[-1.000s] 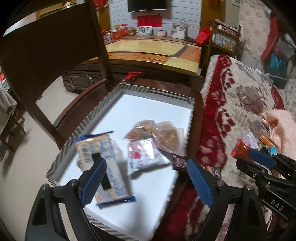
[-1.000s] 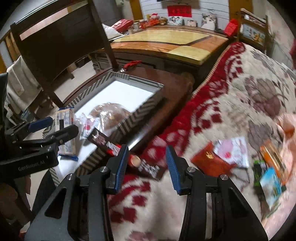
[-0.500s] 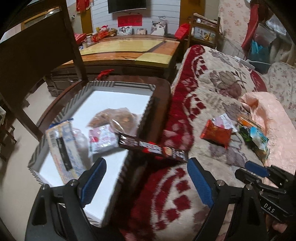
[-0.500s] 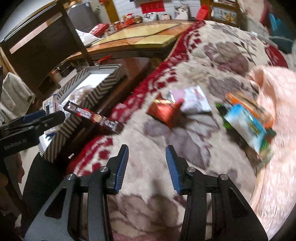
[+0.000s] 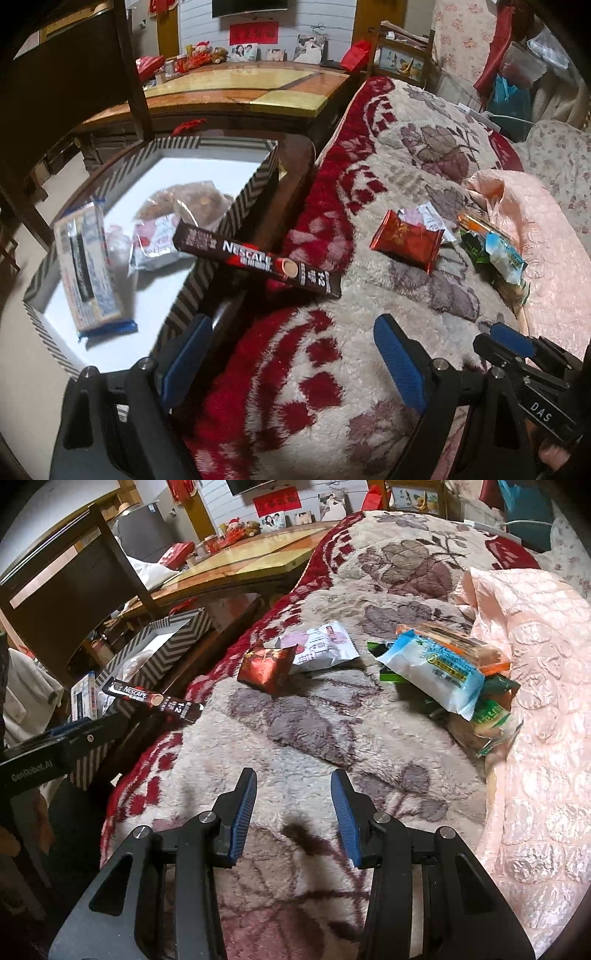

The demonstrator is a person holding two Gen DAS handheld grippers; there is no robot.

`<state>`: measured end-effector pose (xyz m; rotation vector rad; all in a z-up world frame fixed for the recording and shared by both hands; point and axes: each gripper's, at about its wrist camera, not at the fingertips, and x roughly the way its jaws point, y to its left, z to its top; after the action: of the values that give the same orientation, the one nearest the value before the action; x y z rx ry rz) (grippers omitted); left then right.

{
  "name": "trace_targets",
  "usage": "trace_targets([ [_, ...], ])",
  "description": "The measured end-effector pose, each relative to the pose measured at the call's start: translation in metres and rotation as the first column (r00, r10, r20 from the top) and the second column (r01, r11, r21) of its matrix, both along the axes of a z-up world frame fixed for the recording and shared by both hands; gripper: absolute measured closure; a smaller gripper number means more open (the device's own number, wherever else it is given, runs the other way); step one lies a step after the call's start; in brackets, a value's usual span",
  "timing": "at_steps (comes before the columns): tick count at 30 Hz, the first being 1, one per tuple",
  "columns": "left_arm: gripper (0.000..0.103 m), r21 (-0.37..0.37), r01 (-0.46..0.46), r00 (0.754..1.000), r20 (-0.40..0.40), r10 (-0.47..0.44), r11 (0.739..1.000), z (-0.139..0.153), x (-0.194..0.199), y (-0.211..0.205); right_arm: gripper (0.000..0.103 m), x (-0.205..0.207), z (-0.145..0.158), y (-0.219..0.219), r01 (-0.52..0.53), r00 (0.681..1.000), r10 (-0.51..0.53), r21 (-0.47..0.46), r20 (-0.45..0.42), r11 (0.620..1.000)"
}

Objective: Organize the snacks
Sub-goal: 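Grasp the Nescafe coffee stick with left gripper while right grasps the red snack packet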

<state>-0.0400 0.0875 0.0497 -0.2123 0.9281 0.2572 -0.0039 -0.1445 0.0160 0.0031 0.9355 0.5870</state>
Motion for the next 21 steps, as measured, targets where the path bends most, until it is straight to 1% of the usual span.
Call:
trace_targets([
  [4,0.012,-0.01,-0.02,1.0,-0.017,0.02,1.0,-0.009,0.001,0.003,0.062,0.002,-0.004,-0.005,0.005,1.0,-0.005,0.018,-0.007,1.0],
  [10,0.012,-0.031,-0.055,0.998,-0.015,0.055,0.998,-0.011,0.006,0.01,0.062,0.004,-0.011,-0.008,0.003,1.0,-0.003,0.029,-0.019,1.0],
  [14,0.012,-0.075,-0.083,0.996,-0.02,0.081,0.994,-0.013,0.013,0.014,0.062,0.005,-0.013,-0.008,0.002,1.0,-0.001,0.034,-0.028,0.999],
  [15,0.012,-0.09,-0.091,0.996,-0.024,0.089,0.992,-0.014,0.016,0.014,0.061,0.006,-0.013,-0.008,0.002,1.0,-0.001,0.036,-0.027,0.999],
  [17,0.012,-0.111,-0.106,0.994,-0.028,0.103,0.988,-0.015,0.022,0.015,0.054,0.006,-0.012,-0.009,0.007,1.0,-0.006,0.042,-0.023,0.999],
  [21,0.012,-0.136,-0.135,0.991,-0.037,0.131,0.981,-0.019,0.033,0.015,0.053,0.006,-0.011,-0.013,0.015,1.0,-0.014,0.06,-0.023,0.998],
])
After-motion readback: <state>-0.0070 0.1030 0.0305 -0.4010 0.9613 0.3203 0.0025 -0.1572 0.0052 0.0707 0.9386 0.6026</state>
